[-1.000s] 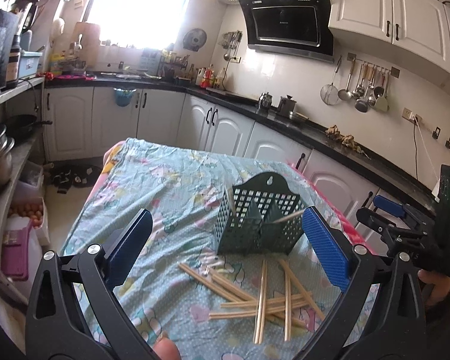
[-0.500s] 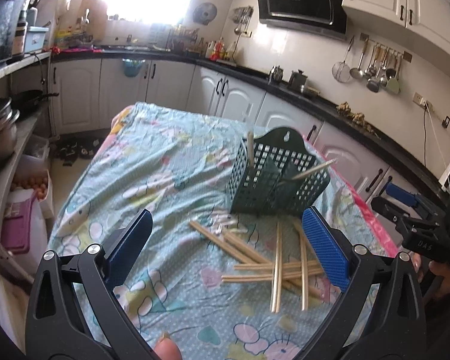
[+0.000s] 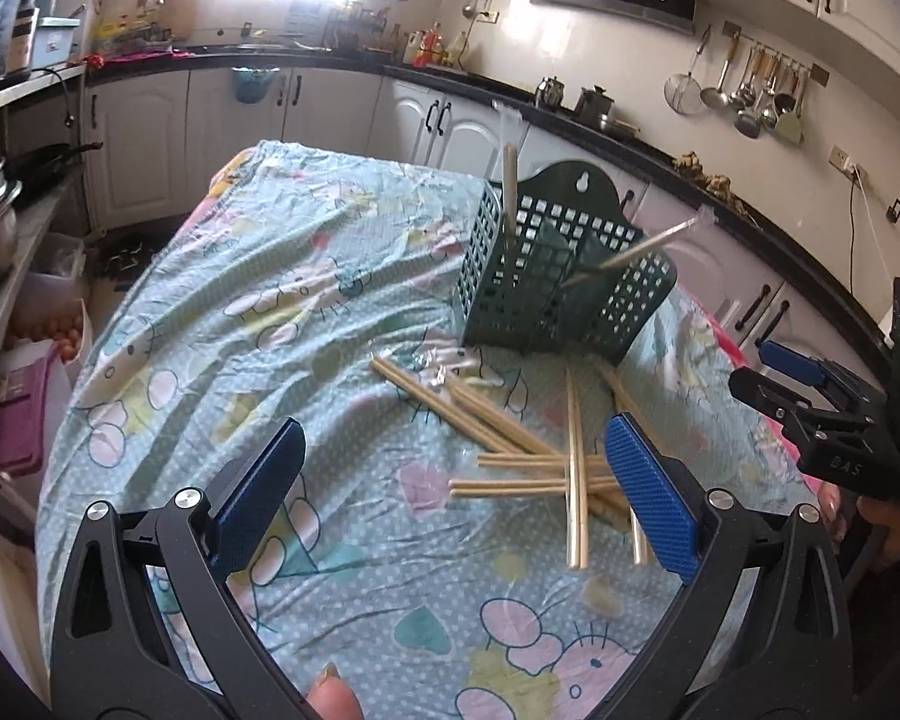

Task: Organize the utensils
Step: 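Move both open tools back toward the chopstick pile, then close the left tool on a chopstick while the right tool grasps another chopstick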

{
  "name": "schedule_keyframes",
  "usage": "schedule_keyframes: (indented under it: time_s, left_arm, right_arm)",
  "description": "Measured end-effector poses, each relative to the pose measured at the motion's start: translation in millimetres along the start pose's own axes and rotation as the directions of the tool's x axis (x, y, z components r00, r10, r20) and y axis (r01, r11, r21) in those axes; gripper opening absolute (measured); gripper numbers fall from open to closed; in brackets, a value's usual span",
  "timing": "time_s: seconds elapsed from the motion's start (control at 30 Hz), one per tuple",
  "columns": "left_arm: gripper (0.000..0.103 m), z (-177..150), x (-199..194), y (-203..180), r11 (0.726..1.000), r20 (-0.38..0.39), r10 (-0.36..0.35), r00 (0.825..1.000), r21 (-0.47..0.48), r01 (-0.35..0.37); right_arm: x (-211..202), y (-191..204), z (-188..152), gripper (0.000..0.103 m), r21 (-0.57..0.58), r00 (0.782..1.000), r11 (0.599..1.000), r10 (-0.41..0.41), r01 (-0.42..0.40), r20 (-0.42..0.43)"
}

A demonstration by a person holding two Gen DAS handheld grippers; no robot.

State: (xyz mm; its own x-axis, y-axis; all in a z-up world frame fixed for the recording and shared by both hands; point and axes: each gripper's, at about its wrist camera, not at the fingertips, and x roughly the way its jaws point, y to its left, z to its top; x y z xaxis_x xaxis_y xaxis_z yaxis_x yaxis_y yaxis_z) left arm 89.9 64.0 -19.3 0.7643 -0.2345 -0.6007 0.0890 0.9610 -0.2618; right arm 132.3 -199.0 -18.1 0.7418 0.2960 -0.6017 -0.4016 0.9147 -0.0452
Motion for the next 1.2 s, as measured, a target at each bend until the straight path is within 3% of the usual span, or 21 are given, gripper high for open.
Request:
schedule_keyframes:
  time_s: [0.1, 0.4, 0.57, 0.83, 1.03, 1.2]
  left_arm:
    - [0.092, -4, 7, 0, 1.0, -0.018, -0.012, 1.0, 0.002, 0.012]
    - [0.09, -18, 32, 10, 0.998, -0.091, -0.048, 0.995, -0.049, 0.044]
    - [0.073, -23, 44, 21, 0.987, -0.13, -0.11, 0.985, -0.129, 0.093]
    - [0.065, -29, 60, 31, 0.958, -0.16, -0.216, 0.963, -0.227, 0.177]
    - [0.058, -31, 66, 33, 0.943, -0.161, -0.255, 0.953, -0.261, 0.208]
    - [0.043, -31, 69, 35, 0.937, -0.154, -0.272, 0.95, -0.266, 0.225]
  right_arm:
    - [10, -4, -5, 0.083, 0.011, 1.0, 1.0, 0.006, -0.006, -0.027]
    - [56, -14, -9, 0.055, 0.035, 0.99, 0.999, 0.035, -0.03, -0.133]
    - [88, -14, -1, 0.044, 0.017, 0.982, 0.999, 0.049, -0.047, -0.185]
    - [142, -15, 0, 0.03, 0.006, 0.959, 0.999, 0.051, -0.051, -0.279]
    - [151, -19, 4, 0.019, 0.031, 0.955, 0.998, 0.063, -0.056, -0.29]
    - [149, -20, 5, 0.007, 0.029, 0.961, 0.999, 0.042, -0.035, -0.275]
